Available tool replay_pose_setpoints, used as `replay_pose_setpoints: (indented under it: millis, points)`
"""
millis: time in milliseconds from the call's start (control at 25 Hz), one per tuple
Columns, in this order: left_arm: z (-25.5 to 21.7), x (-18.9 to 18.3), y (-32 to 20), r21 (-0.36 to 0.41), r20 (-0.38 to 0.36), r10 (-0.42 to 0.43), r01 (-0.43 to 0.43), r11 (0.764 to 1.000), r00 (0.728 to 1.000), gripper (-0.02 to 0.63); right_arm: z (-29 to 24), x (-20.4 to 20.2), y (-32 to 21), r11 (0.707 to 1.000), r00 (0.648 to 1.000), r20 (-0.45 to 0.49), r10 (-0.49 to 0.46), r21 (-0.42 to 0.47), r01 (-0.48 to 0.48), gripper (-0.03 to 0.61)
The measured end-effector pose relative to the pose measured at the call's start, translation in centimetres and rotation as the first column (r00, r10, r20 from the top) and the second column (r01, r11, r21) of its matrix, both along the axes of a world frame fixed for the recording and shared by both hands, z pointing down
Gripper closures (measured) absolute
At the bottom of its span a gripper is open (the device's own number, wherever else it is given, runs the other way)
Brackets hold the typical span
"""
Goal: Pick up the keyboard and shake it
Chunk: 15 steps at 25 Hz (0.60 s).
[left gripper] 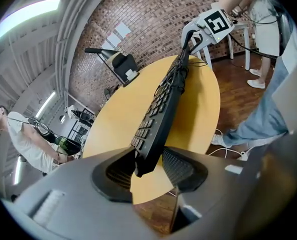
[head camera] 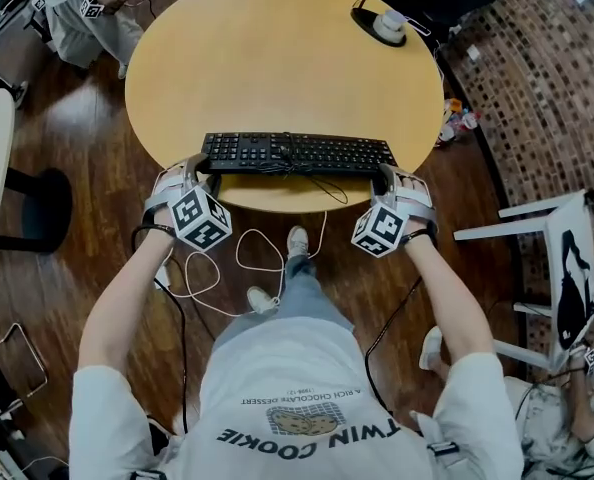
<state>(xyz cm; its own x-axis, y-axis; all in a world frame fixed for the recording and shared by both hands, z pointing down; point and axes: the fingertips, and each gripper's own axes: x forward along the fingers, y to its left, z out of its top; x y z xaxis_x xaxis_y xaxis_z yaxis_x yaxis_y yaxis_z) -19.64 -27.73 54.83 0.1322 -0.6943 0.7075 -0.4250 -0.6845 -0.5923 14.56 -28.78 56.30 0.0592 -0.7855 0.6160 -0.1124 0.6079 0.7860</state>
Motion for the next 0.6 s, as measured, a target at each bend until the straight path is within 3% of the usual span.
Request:
replay_pose_setpoints:
  millis: [600]
  points:
    - [2.8,-0.4,0.7,-0.085,0.097,0.045,-0.037,0.996,0.994,0.439,3.1,-0.1,0.5,0.993,0.991,-0.13,0.033,-0.111,-0.047,0.463]
